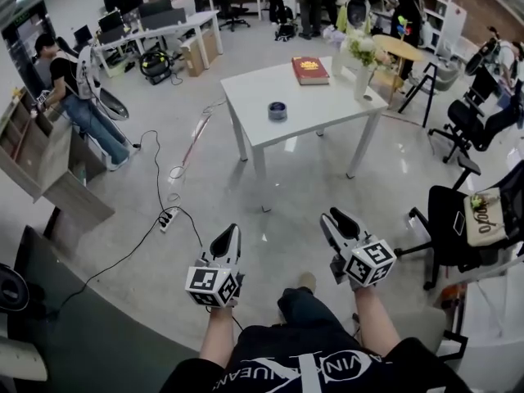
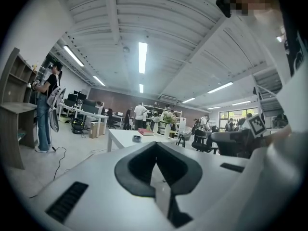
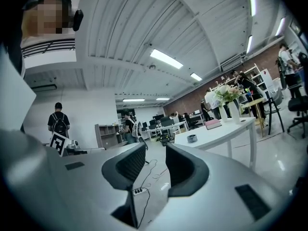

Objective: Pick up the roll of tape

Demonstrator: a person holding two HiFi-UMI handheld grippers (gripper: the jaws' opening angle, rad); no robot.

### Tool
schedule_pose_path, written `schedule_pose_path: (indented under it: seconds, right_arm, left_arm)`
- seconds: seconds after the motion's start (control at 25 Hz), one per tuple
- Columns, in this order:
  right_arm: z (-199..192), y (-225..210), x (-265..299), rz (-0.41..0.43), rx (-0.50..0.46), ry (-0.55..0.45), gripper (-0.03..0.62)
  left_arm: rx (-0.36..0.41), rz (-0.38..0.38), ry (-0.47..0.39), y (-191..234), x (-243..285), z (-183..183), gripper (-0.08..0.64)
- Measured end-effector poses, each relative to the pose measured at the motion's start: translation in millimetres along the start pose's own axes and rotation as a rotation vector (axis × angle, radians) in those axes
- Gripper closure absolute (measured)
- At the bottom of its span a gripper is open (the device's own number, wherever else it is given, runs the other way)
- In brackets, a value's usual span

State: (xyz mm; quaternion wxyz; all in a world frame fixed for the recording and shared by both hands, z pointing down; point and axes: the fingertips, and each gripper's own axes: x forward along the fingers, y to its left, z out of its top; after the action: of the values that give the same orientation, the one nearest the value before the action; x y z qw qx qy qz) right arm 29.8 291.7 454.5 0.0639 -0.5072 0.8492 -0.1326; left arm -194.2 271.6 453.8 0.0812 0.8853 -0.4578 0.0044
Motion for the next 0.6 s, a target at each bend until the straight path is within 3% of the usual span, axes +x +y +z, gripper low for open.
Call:
schedule_pose_path:
  seconds: [0.6]
  right_arm:
    - [15.7,-90.4,116.1,0.076,0.017,0.048,0.451]
  left_arm:
    - [-0.025,0.076,0.035,56.2,125.2,2.7,0.561]
